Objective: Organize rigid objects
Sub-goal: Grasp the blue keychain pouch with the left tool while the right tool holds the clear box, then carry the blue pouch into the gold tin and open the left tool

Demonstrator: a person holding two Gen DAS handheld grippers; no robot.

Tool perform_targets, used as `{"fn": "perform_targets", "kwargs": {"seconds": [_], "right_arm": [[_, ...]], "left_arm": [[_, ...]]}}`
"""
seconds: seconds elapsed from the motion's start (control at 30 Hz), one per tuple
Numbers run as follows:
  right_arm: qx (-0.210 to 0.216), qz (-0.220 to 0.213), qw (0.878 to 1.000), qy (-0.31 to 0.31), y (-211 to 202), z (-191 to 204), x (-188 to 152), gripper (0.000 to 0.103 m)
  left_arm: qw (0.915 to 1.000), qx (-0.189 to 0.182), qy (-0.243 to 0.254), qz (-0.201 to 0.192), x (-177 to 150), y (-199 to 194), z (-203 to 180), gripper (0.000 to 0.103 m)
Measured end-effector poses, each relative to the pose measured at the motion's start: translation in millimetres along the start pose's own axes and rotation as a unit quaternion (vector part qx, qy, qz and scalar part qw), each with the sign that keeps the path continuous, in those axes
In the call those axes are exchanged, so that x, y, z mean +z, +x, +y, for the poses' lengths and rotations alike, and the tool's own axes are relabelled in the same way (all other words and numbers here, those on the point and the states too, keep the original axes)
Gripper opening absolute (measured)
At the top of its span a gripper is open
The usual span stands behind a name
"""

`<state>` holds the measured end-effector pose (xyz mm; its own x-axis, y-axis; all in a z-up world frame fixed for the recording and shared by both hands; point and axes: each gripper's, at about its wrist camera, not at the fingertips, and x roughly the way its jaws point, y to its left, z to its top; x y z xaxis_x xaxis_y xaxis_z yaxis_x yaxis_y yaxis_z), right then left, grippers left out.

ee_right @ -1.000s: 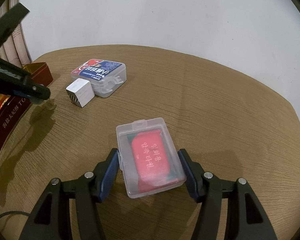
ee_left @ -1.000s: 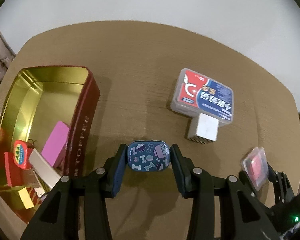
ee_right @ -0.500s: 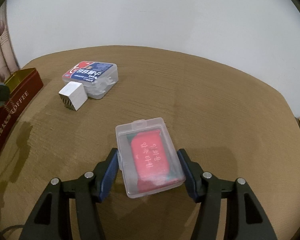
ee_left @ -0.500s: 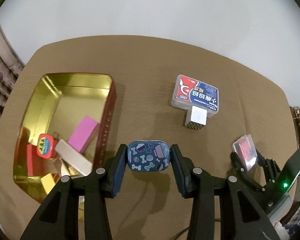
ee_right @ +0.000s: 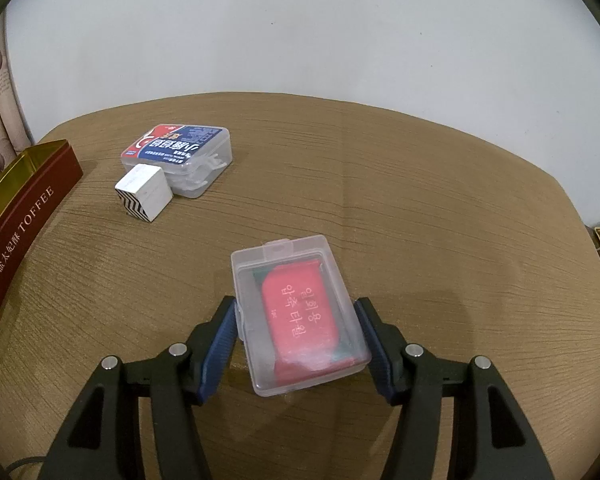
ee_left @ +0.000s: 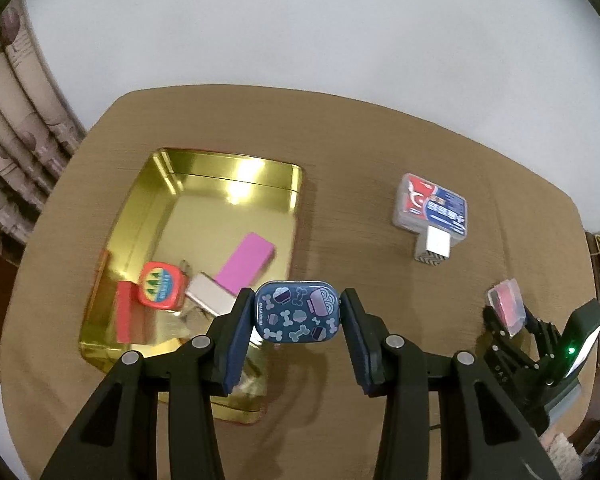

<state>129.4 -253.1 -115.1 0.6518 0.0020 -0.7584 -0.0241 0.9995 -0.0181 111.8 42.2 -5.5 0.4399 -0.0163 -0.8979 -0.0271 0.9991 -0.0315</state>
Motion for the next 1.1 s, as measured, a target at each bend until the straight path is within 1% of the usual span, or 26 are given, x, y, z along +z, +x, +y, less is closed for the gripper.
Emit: {"fn": "perform_targets", "kwargs": {"seconds": [0.2,0.47,0.77,0.83,0.9,0.97,1.1], "right_arm": [[0.0,0.0,1.0,0.002,-2.7,-2.3,-1.2,0.06],[-0.001,0.0,1.0,0.003,-3.5,-3.7,-1.3,0.06],[-0.001,0.0,1.0,0.003,-3.8,-2.9,-1.5,0.06],[-0.002,0.0,1.0,0.003,-3.8,-2.9,-1.6,0.06],[-0.002,-0.001,1.0,0.003,-3.8,-2.9,-1.5,0.06],[-0.002,0.0,1.0,0.003,-3.9,-2.8,-1.5,0.06],[-0.002,0.0,1.0,0.004,-3.8,-2.8,-1.5,0.06]], "left_arm": [[0.9999,0.011,-0.011,-0.002,1.5,0.5,19.5,0.04],[0.9986,0.045,-0.028,0.004,1.9,9.6,52.9,0.04],[0.9968,0.059,-0.048,0.023,1.1,27.1,86.7,0.04],[0.9966,0.058,-0.052,0.027,-0.9,31.8,93.4,0.04],[0.9959,0.066,-0.055,0.03,-3.0,36.5,98.0,0.04],[0.9961,0.06,-0.055,0.033,-5.0,41.8,101.8,0.04],[0.9957,0.064,-0.053,0.041,-9.8,51.7,106.2,0.04]]}}
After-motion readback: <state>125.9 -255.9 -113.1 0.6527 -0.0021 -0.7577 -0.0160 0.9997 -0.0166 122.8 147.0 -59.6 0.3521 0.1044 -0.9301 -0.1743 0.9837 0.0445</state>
